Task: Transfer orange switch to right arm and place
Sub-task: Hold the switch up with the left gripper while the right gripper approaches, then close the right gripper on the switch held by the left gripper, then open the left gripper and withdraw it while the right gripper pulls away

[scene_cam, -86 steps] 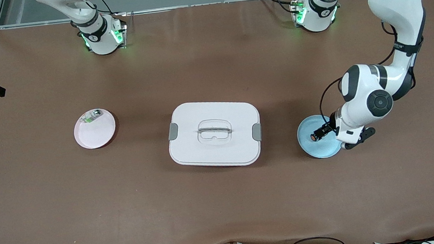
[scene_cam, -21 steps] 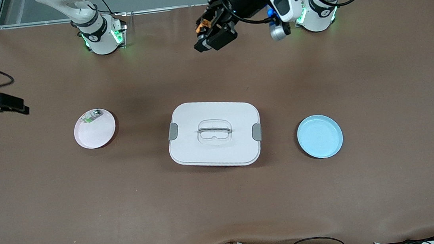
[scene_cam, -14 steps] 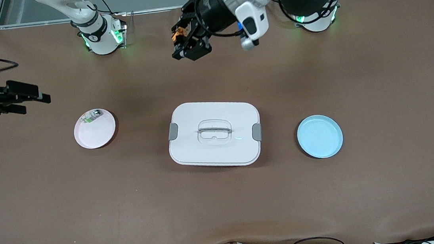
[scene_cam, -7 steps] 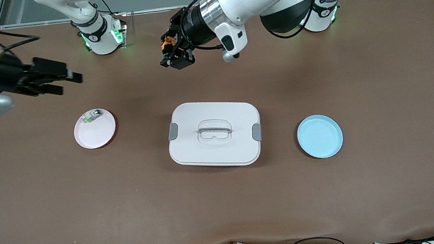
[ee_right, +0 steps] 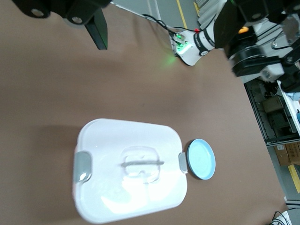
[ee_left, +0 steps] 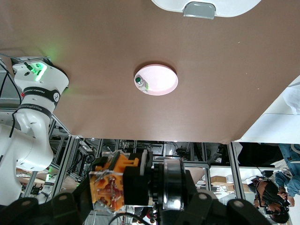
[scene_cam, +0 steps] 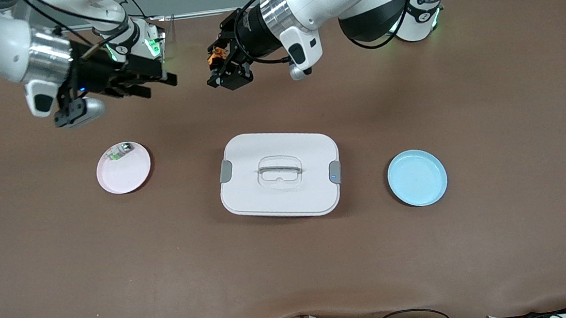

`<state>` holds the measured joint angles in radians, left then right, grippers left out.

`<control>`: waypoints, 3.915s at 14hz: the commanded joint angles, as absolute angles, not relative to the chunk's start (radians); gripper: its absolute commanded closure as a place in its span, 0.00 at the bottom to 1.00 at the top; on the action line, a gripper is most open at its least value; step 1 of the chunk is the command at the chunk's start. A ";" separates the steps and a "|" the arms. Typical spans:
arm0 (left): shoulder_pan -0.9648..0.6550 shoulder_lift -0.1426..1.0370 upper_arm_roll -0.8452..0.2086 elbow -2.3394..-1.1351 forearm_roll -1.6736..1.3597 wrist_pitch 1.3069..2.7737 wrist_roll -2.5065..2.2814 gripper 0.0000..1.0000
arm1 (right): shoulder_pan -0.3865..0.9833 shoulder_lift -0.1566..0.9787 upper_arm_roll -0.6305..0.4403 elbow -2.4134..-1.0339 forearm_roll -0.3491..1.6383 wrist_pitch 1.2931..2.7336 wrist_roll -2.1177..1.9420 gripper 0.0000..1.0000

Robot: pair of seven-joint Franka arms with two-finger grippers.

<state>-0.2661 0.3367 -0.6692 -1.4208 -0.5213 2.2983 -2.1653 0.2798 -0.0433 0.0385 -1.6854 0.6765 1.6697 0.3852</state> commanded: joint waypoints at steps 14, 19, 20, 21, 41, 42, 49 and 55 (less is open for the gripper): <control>-0.287 0.342 -0.669 -1.416 -0.491 2.318 -2.197 0.83 | 0.501 -0.038 0.026 -1.651 0.675 1.789 0.626 0.00; -0.287 0.337 -0.669 -1.416 -0.491 2.318 -2.198 0.83 | 0.537 -0.017 0.028 -1.635 0.601 1.795 0.617 0.06; -0.285 0.337 -0.669 -1.416 -0.491 2.318 -2.198 0.83 | 0.540 -0.017 0.026 -1.635 0.600 1.795 0.617 0.17; -0.285 0.337 -0.669 -1.416 -0.491 2.318 -2.198 0.83 | 0.541 -0.017 0.026 -1.635 0.600 1.795 0.615 0.32; -0.282 0.337 -0.669 -1.413 -0.488 2.318 -2.192 0.00 | 0.522 0.015 0.020 -1.586 0.615 1.792 0.588 1.00; -0.282 0.337 -0.669 -1.413 -0.488 2.318 -2.189 0.00 | 0.522 0.017 0.020 -1.586 0.615 1.792 0.588 1.00; -0.264 0.322 -0.672 -1.414 -0.480 2.303 -2.184 0.00 | 0.520 0.046 0.020 -1.586 0.603 1.790 0.520 1.00; -0.249 0.261 -0.670 -1.443 -0.469 2.169 -2.108 0.00 | 0.497 0.048 0.017 -1.595 0.455 1.744 0.004 1.00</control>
<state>-0.2641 0.3097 -0.6648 -1.4138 -0.4897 2.2127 -2.1348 0.5087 0.0418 0.0156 -1.6136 0.5211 1.7803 0.2156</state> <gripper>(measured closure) 0.000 0.670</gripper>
